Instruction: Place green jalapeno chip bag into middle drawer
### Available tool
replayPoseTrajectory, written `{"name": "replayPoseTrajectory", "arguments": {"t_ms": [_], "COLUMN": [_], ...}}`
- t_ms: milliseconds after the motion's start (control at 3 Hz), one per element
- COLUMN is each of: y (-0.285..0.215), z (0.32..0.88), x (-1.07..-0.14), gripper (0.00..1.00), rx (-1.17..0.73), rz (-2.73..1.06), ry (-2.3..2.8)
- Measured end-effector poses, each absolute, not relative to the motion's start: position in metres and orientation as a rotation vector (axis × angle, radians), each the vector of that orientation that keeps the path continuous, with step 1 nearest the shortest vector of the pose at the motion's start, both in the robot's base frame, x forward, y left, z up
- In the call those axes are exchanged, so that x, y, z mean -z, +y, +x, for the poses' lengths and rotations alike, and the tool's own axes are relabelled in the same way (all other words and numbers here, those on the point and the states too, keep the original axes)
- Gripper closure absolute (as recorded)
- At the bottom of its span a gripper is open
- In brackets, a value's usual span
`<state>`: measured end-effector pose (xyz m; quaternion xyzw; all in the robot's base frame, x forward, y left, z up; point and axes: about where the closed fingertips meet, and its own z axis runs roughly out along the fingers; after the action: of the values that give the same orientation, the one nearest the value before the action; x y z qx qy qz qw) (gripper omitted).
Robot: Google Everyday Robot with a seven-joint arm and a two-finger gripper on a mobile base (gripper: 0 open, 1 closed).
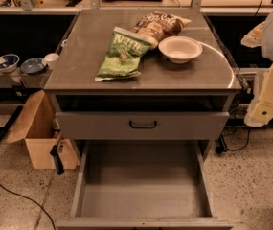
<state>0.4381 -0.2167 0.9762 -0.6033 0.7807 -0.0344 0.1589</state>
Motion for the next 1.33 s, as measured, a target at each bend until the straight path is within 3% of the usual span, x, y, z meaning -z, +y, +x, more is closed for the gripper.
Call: {"name": "replayPoseTrajectory", "arguments": {"t_ms": [333, 1333], "y": [-0.217, -0.184], "z": [0.439, 0.543], "x": [-0.976, -0.978], "gripper": [0.0, 0.0], "rx": [0.098, 0.053], "rz": [-1.726, -1.894], "ry": [2.231, 1.93]}}
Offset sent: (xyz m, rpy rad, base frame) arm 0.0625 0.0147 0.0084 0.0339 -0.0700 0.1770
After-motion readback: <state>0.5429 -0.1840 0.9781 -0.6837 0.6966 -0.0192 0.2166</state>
